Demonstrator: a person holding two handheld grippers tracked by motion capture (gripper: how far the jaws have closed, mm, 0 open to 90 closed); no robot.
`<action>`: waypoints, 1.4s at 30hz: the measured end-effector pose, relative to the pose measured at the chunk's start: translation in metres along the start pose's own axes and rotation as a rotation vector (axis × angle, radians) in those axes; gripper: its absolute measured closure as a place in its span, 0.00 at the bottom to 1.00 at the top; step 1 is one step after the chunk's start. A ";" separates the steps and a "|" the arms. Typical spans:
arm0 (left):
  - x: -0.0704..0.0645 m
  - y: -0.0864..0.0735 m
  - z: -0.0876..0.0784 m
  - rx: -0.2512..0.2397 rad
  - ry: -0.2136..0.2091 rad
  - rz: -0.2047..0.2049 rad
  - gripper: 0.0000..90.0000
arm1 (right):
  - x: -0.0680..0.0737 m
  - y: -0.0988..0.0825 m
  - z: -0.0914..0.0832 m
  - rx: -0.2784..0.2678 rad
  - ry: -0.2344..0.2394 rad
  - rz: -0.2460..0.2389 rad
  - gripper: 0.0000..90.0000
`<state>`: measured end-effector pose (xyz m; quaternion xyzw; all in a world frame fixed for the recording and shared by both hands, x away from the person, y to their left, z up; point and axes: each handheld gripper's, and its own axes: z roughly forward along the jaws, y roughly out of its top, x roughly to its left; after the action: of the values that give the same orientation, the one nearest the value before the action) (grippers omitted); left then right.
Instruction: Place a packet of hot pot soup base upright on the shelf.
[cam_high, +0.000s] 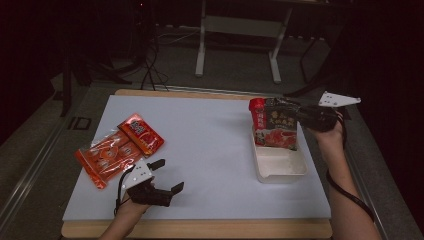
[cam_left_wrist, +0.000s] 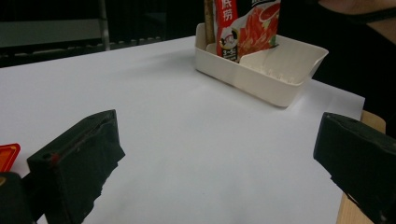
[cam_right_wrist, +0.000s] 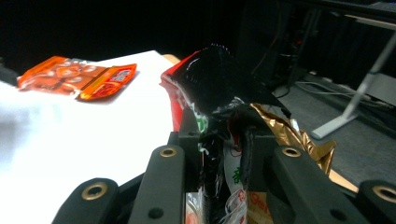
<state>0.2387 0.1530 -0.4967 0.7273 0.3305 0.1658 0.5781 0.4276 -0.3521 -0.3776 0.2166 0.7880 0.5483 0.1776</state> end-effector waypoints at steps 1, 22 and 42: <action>0.000 0.000 0.000 -0.002 0.002 -0.003 0.01 | 0.001 -0.001 0.002 0.002 -0.019 0.004 0.82; -0.001 -0.001 0.002 0.014 0.006 0.030 0.01 | 0.011 -0.015 -0.018 -0.058 -0.129 0.207 0.47; 0.003 0.019 -0.019 0.091 -0.031 0.026 0.05 | 0.092 0.032 -0.029 -0.157 -0.024 0.114 0.14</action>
<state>0.2346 0.1662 -0.4734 0.7595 0.3194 0.1469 0.5473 0.3397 -0.3154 -0.3413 0.2529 0.7268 0.6150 0.1719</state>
